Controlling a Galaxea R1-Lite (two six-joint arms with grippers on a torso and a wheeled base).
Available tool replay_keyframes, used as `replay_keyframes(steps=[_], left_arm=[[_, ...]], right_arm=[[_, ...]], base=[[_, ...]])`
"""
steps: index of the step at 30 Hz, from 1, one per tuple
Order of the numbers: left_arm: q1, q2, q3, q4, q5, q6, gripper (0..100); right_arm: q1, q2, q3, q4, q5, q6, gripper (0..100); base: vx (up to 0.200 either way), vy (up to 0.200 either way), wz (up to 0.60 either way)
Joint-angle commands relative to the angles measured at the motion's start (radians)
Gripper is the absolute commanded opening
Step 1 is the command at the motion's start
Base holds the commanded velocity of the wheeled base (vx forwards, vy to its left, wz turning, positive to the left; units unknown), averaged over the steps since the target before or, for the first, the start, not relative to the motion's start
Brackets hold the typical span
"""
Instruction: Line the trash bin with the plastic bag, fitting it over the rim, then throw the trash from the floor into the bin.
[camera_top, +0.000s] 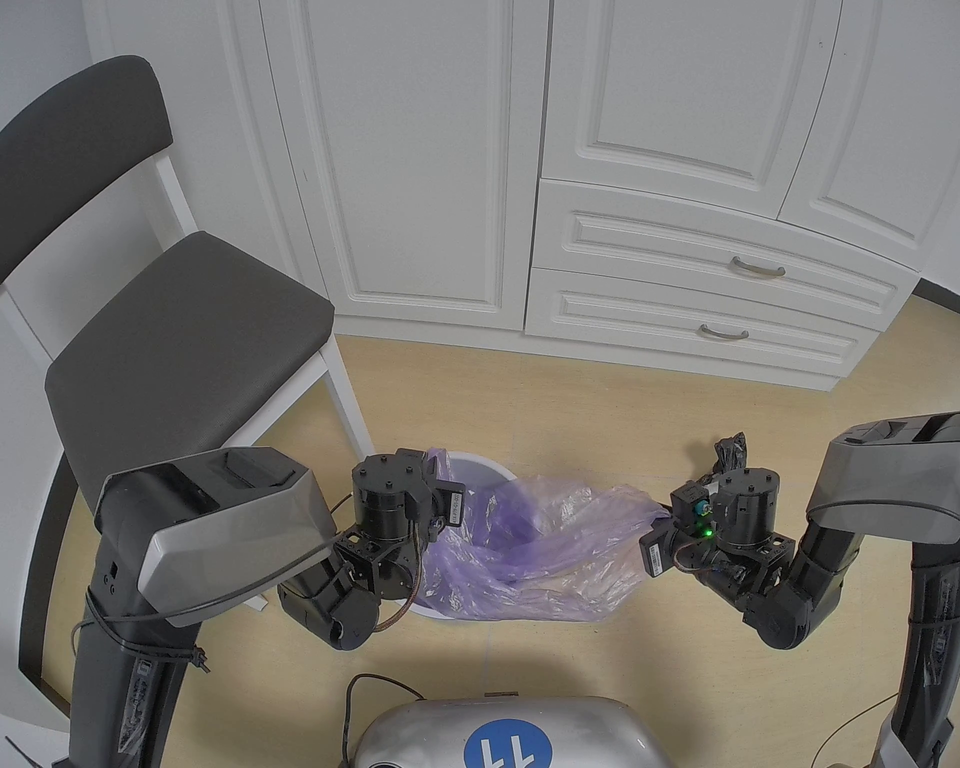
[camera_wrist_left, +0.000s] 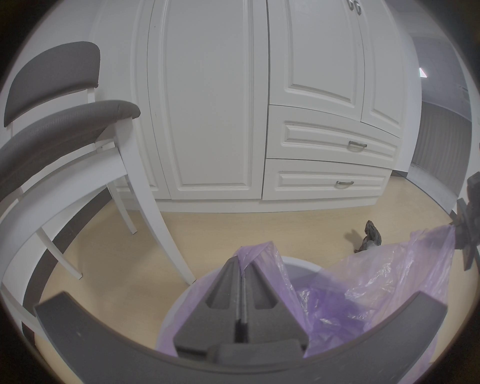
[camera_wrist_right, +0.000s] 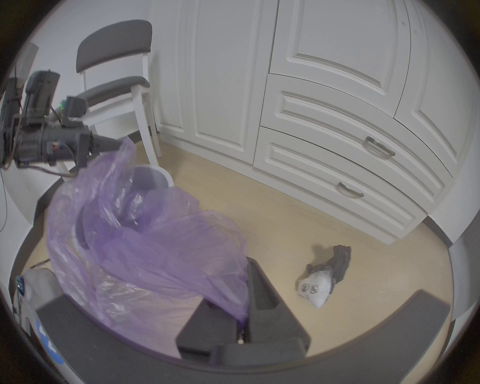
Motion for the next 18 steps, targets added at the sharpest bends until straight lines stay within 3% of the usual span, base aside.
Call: replay_keyframes(steps=[1, 6, 10, 18], left_arm=[[0.028, 0.018, -0.006, 0.000, -0.003, -0.002, 0], [0.049, -0.007, 0.017, -0.006, -0.011, -0.011, 0], [0.066, -0.096, 0.123, -0.012, -0.012, -0.080, 0], [0.105, -0.168, 0.261, -0.107, -0.011, -0.194, 0]], right_arm=[[0.067, 0.003, -0.016, -0.002, 0.000, 0.083, 0], [0.128, 0.006, -0.068, -0.001, 0.000, 0.197, 0], [0.162, 0.028, -0.186, 0.007, 0.000, 0.316, 0], [0.174, 0.154, -0.473, -0.001, -0.012, 0.407, 0]], base=[[0.000, 0.000, 0.00], [0.000, 0.000, 0.00], [0.000, 0.000, 0.00], [0.000, 0.000, 0.00]])
